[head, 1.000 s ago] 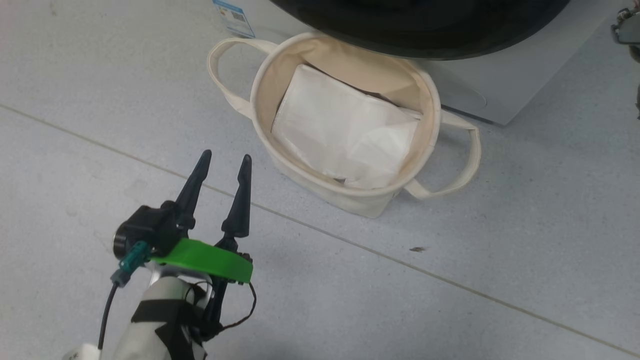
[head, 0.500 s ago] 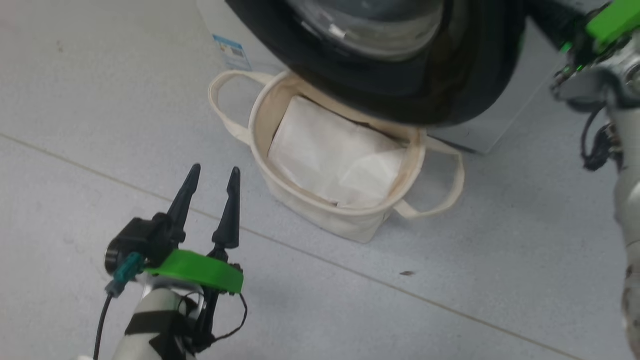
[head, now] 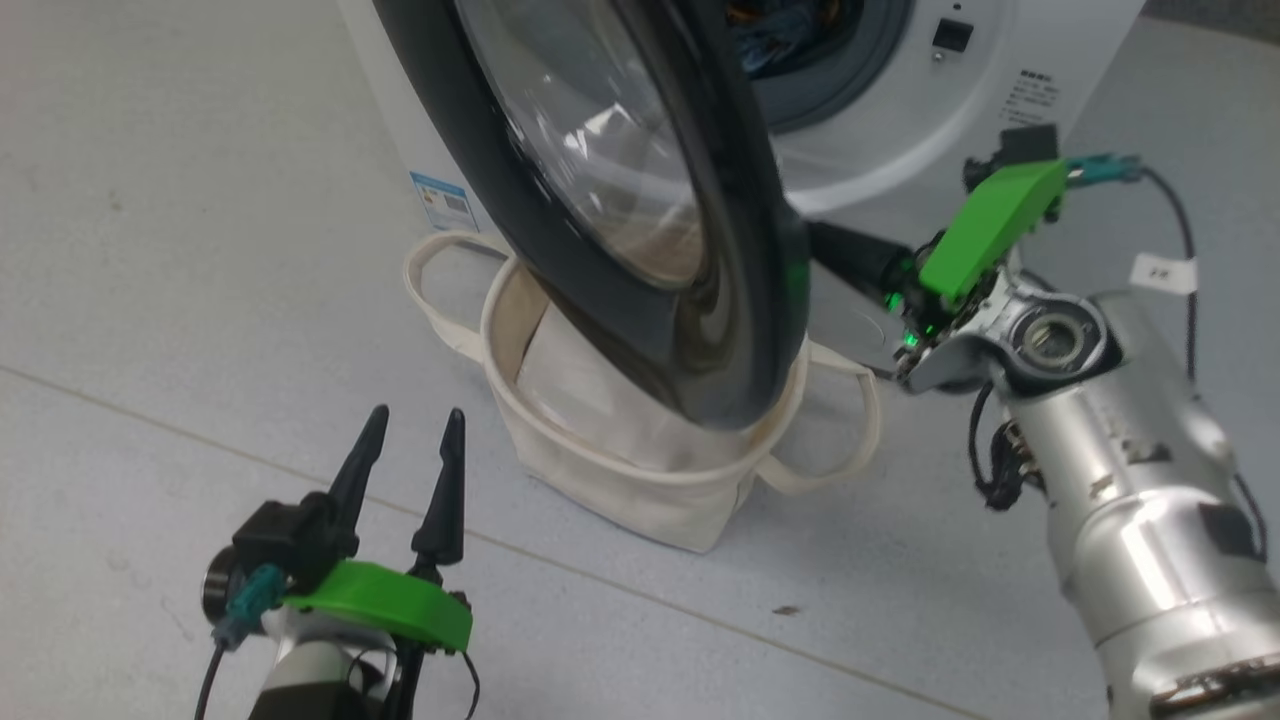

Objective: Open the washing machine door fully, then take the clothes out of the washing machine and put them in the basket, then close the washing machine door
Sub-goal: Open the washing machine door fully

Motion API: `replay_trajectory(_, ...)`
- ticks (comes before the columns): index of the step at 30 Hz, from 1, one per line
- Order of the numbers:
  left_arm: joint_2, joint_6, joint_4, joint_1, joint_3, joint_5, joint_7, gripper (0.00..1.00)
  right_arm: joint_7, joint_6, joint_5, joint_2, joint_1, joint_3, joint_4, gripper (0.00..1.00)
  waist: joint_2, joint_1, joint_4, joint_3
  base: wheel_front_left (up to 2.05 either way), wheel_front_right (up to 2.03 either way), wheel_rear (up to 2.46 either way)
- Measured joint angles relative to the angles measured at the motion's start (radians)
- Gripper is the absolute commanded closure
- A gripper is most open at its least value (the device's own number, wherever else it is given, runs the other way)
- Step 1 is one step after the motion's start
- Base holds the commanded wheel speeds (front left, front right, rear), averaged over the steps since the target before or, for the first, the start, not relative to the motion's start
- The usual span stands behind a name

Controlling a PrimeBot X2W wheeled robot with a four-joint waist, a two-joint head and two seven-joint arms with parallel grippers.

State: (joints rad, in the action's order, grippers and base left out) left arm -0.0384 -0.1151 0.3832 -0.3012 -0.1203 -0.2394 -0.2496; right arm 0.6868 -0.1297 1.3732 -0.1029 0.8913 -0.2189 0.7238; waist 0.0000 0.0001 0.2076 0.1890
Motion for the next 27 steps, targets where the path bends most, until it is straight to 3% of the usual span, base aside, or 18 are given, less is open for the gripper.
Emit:
replay_trajectory(8,-0.009,-0.001,0.037,0.054,0.001,0.007,0.000,0.00,-0.037,0.000,0.065,0.027,-0.122,-0.133,-0.071,1.00,0.0000,0.0000,0.028,-0.082,0.00,0.00,0.00)
replay_trajectory(17,-0.024,-0.008,0.050,0.078,-0.004,0.009,0.000,0.00,-0.280,0.000,0.251,0.030,-0.160,-0.454,-0.115,1.00,0.0000,-0.0001,0.083,-0.131,0.00,0.00,0.00)
replay_trajectory(27,-0.025,-0.008,0.046,0.056,0.014,-0.002,0.000,0.00,-0.455,0.000,0.404,0.029,-0.086,-0.688,-0.124,1.00,0.0000,0.0000,0.121,-0.101,0.00,0.00,0.00)
